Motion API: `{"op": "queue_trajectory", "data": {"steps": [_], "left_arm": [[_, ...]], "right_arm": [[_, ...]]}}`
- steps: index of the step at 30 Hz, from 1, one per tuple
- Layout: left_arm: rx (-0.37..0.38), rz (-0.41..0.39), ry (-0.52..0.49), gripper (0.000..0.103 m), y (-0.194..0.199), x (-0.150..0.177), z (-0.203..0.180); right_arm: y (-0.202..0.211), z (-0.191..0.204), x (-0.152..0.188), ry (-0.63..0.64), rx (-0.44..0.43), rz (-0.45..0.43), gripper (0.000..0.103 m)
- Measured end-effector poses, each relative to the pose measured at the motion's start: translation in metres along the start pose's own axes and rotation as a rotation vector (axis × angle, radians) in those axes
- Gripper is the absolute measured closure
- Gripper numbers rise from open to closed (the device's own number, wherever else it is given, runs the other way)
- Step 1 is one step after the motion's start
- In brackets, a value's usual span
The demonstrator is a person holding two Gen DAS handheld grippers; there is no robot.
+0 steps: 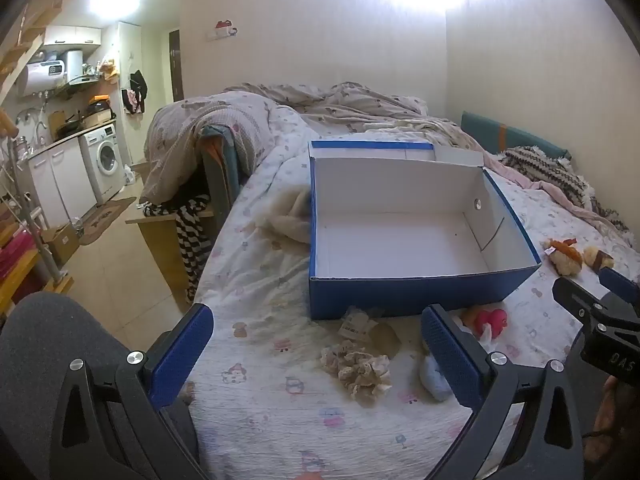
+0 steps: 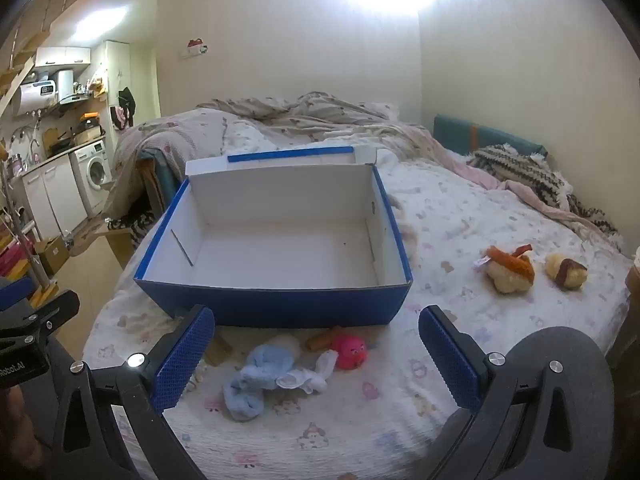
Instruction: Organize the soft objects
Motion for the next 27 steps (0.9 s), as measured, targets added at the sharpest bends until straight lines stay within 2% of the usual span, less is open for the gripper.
{"op": "queue_trajectory", "data": {"steps": [11,20,27], "left_arm": [[0.002,0.004,-0.006,0.0,0.0,0.001,0.0],[-0.007,0.008,-0.008,0.0,-0.011,0.014,0.003],[-0.02,-0.003,-0.027,0.0,-0.005,0.009,0.0]], "right_arm": [[0.0,0.0,0.0,0.007,0.004,-0.004,0.0],[0.0,0.0,0.0,0.01,0.006,-0.004,0.0],[0.0,0.0,0.0,0.01,0.006,-0.003,0.0]]}}
Point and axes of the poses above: each gripper's, at about its wrist camera, not at the fingertips, and y roughly against the way its jaws point, z to its left, x to its underside, the point moved 7 cm from there along -y, roughly the way its jaws point, and after that the axes turned 6 degrees about -x, right-handed, at the moved point
